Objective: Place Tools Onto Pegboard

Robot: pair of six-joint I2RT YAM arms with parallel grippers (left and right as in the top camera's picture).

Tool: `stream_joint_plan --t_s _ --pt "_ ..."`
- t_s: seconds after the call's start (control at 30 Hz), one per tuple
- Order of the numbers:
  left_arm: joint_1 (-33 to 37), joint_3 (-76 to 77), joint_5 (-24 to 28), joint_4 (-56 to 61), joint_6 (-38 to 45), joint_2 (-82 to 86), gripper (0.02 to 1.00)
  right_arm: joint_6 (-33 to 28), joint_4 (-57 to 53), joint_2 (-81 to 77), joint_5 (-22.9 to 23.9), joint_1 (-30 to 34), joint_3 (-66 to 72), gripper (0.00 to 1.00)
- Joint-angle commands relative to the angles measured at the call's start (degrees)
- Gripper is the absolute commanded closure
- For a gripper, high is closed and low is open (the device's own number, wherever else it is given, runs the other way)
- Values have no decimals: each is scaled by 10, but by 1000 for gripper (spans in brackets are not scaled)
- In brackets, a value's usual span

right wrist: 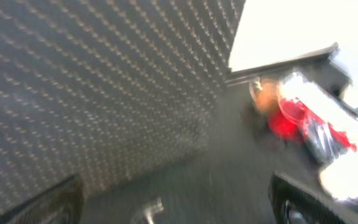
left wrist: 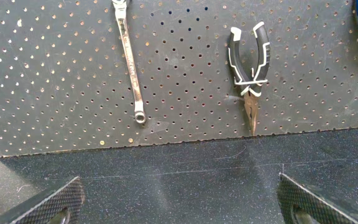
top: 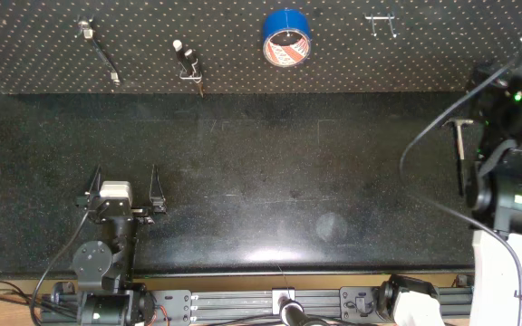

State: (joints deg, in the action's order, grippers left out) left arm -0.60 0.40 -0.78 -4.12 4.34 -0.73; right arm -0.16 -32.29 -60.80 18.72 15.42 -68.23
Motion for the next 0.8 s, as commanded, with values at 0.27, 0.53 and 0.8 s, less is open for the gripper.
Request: stream_joint_plan --t_s 0.27,0.53,0.8 --pt "-3 -1 6 -4 7 5 23 61 -139 11 -192 193 -14 49" --pt "-3 -1 6 -4 7 5 23 61 -122 14 -192 198 -14 49" --pt "-3 -1 6 -4 7 5 23 59 -109 2 -192 198 -14 47"
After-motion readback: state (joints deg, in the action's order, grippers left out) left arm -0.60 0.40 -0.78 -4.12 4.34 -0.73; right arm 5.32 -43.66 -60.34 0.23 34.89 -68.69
